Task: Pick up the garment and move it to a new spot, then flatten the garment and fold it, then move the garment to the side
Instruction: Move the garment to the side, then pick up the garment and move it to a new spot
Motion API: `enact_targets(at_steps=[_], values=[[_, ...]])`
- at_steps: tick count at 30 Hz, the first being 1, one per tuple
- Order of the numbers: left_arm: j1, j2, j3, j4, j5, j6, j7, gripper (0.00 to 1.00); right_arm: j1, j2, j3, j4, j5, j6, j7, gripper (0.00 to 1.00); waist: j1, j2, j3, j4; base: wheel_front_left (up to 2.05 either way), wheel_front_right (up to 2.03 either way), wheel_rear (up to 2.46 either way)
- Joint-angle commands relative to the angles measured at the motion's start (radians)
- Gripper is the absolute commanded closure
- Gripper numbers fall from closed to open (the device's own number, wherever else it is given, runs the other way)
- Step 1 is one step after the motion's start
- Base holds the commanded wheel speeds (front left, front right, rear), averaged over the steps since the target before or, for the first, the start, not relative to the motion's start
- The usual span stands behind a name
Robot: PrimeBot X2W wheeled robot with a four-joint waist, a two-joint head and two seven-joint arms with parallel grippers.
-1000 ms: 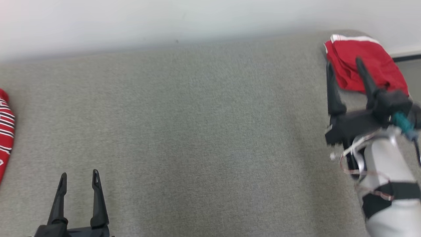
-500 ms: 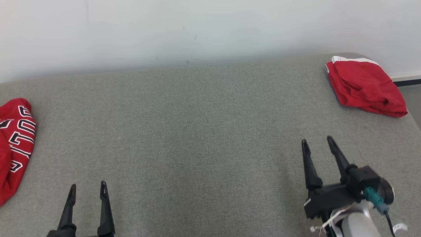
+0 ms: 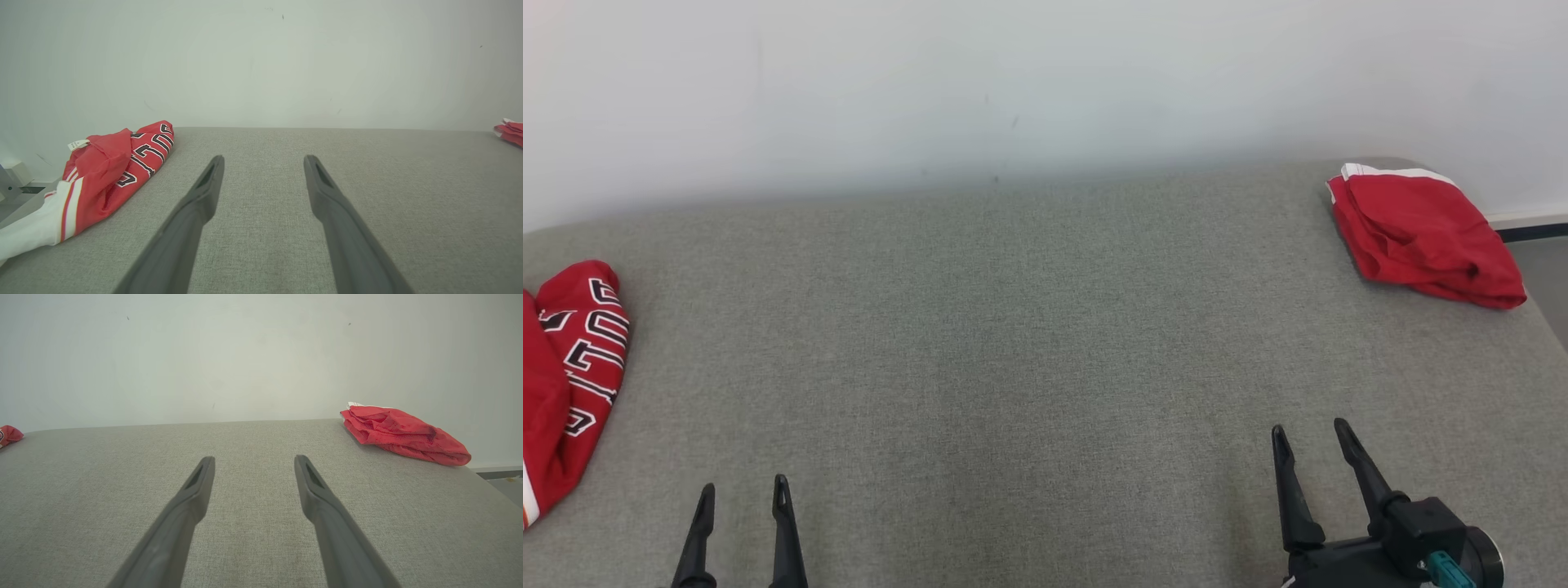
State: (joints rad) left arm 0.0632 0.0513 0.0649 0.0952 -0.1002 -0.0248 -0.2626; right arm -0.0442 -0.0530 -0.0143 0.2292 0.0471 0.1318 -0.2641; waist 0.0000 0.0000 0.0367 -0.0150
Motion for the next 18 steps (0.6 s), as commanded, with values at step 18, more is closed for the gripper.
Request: enact_targets(at_steps=[18], values=[[0.021,-0.002,-0.016,0.03,0.023,0.005,-0.003,0.0,0.032,0.004,-0.002,-0.002,0.014,-0.002,0.0,0.0,0.0,0.0,-0.005,0.016,0.0,0.0,0.0]])
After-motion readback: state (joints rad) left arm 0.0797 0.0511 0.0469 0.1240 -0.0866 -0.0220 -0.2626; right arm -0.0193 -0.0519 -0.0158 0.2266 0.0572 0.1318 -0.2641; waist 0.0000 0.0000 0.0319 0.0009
